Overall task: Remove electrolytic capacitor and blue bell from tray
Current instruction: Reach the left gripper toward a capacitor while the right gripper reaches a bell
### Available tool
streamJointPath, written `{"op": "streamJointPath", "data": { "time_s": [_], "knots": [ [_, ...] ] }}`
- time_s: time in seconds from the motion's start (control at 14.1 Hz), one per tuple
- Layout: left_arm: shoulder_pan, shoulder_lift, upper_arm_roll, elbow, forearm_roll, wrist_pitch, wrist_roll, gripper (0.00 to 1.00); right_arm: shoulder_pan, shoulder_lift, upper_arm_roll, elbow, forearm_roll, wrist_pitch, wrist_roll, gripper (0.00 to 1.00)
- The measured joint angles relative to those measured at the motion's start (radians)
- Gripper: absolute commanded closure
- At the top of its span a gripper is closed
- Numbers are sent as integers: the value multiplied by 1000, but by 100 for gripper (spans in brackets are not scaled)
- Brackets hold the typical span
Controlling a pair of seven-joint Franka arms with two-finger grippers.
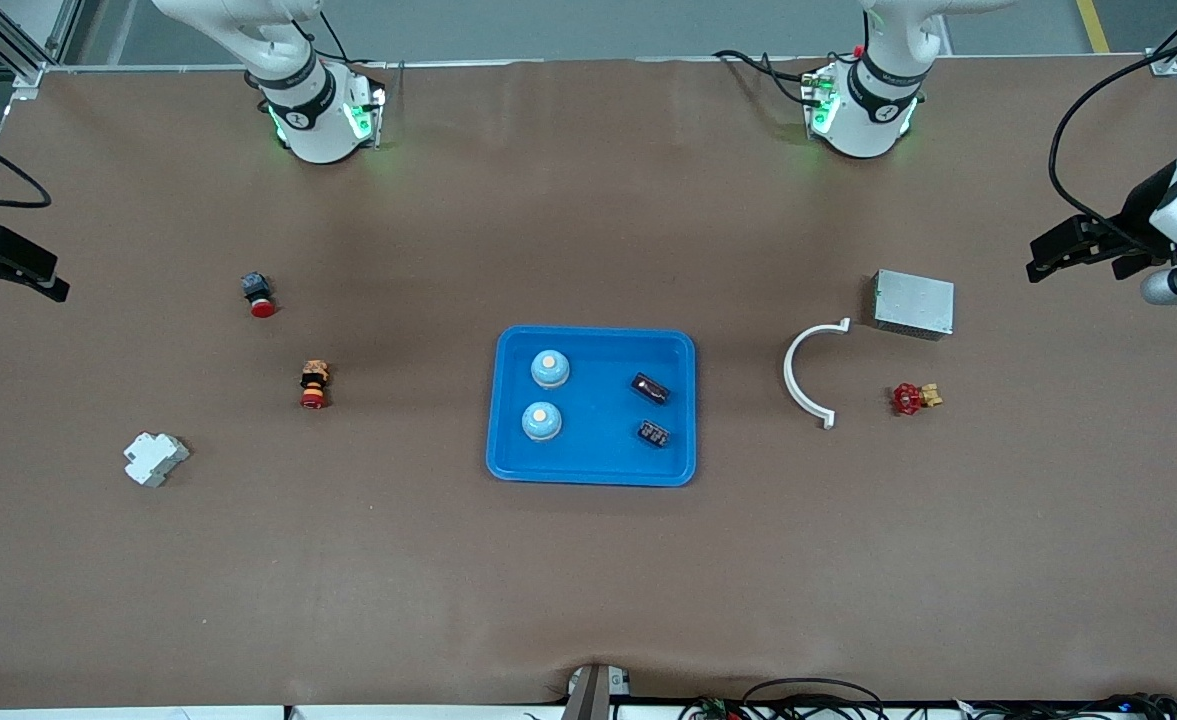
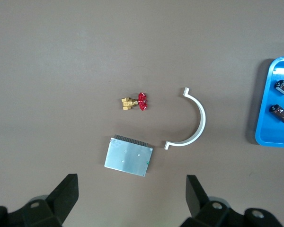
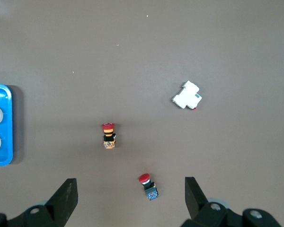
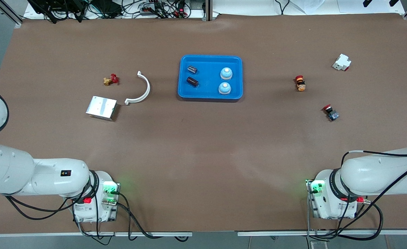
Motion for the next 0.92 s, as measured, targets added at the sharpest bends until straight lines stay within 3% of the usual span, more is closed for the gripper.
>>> {"op": "streamJointPath", "data": {
  "time_s": [0.57,0.92],
  "knots": [
    [-8,6,-1,0,0,0,-28,0,0,0,0,-14,0,21,0,0],
    [-101,15,-12,0,0,-24,-163,0,0,-3,2,-16,0,21,0,0]
  ]
}}
